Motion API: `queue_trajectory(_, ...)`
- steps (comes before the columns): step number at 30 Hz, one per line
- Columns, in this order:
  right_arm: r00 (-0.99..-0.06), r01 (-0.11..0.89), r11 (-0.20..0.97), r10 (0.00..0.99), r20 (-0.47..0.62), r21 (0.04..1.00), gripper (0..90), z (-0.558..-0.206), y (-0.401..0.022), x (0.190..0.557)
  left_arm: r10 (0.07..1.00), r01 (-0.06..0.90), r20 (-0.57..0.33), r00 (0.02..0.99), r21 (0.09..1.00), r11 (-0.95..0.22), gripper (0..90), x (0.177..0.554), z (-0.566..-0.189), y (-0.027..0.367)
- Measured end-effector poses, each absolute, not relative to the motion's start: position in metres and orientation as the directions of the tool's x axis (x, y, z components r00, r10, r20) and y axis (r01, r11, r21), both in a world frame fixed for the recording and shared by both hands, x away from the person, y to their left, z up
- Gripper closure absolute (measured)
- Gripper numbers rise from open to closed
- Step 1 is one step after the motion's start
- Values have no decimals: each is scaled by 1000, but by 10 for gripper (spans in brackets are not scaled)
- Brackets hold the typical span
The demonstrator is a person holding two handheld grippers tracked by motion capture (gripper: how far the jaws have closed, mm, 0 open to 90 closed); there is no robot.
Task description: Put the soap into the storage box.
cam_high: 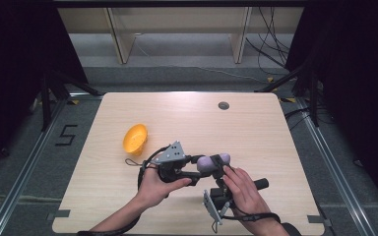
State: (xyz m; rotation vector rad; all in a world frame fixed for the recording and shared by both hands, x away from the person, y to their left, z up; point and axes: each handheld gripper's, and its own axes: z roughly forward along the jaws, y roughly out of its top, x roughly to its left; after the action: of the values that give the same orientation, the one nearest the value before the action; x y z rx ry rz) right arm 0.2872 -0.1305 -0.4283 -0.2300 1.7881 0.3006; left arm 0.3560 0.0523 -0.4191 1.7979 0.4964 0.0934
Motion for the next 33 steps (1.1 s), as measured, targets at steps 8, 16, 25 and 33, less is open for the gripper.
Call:
queue_trajectory(8, -238, -314, 945, 19, -971, 96, 498, -429, -130, 287, 389, 278, -182, 903, 939, -205, 534, 357, -419, 52)
queue_trajectory(16, -236, -316, 944, 15, -972, 91, 498, -430, -130, 287, 384, 282, -188, 904, 937, -205, 547, 358, -420, 51)
queue_trajectory(25, -233, -316, 945, 6, -973, 81, 499, -429, -130, 287, 384, 276, -178, 906, 936, -217, 583, 355, -417, 51)
queue_trajectory(33, -241, -319, 943, 12, -970, 91, 495, -429, -130, 289, 405, 284, -179, 896, 935, -214, 587, 354, -417, 50)
